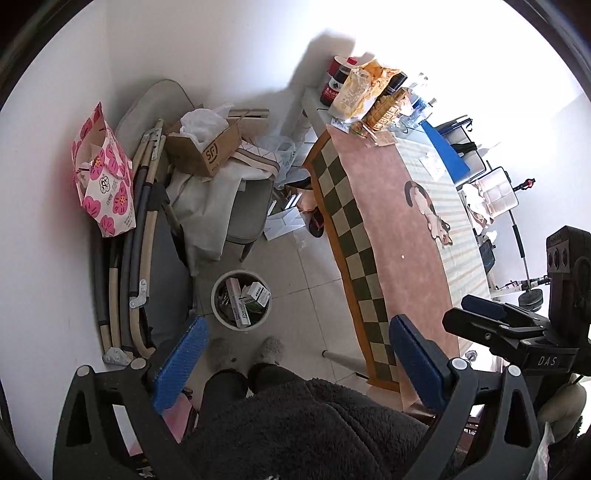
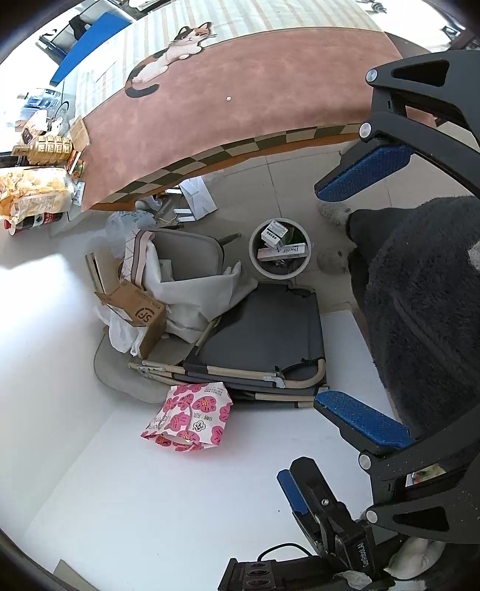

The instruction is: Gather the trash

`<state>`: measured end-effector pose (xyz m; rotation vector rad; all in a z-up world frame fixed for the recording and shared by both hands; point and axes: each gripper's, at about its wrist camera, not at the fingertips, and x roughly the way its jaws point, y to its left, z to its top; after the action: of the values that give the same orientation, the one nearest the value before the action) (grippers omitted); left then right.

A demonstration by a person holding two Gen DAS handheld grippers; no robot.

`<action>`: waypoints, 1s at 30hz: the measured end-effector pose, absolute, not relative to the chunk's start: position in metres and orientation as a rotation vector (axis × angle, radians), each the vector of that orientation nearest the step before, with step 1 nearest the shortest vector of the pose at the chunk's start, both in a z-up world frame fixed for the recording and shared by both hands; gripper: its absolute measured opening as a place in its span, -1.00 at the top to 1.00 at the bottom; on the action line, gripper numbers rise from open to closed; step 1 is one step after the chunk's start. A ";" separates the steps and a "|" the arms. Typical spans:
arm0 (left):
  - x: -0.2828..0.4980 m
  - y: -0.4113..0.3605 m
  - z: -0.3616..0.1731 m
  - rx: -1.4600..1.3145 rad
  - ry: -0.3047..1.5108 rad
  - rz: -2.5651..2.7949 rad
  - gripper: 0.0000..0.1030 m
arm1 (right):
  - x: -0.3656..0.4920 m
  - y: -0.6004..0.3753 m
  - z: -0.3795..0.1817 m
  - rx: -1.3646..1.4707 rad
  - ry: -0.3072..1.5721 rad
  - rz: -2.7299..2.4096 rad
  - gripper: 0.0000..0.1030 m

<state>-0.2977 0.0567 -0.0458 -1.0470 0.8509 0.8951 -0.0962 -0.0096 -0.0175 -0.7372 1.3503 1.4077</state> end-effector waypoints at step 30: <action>-0.290 0.048 -0.049 -1.048 0.883 0.883 -0.94 | -0.100 -0.015 -0.022 -0.758 1.387 1.430 -1.00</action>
<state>-0.2899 0.0482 -0.0489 -1.0480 0.8829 0.8828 -0.1005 -0.0152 -0.0224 -0.7583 1.3869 1.4304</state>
